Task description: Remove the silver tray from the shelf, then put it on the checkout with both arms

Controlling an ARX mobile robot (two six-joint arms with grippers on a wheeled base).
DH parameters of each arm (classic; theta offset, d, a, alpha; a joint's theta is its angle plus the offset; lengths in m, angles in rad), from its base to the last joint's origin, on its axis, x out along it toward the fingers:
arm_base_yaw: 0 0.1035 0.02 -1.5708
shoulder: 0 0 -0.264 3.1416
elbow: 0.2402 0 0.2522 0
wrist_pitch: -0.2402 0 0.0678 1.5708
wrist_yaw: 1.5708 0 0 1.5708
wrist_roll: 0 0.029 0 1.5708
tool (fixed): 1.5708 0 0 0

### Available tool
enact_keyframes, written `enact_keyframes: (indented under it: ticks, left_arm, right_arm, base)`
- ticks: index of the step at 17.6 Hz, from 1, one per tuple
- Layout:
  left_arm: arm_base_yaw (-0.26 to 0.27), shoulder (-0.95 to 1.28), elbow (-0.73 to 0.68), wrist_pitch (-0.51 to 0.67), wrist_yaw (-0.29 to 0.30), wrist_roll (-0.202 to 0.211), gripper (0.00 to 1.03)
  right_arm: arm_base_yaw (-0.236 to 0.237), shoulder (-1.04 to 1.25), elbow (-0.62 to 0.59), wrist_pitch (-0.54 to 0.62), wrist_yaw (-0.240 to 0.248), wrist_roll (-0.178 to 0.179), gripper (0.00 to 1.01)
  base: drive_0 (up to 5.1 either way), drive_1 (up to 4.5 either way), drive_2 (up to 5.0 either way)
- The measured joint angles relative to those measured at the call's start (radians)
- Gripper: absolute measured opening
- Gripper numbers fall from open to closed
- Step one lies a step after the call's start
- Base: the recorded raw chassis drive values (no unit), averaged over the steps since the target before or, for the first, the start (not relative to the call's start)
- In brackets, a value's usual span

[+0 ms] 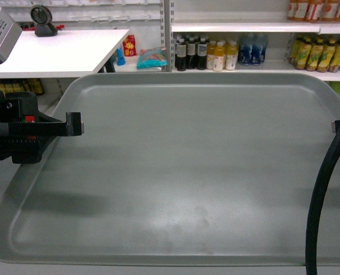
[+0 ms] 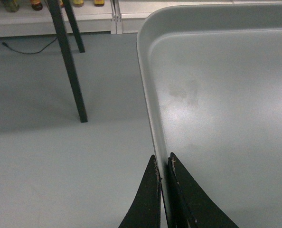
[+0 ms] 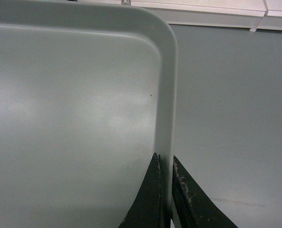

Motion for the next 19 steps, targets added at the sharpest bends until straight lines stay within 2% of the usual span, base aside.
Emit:
enact_keyframes:
  ticks: [19]
  left_arm:
    - [0.000,0.000,0.000,0.000,0.000,0.000,0.03]
  right_arm:
    - [0.000,0.001,0.000,0.003,-0.001,-0.003,0.03]
  base:
    - [-4.9,3.30,1.5]
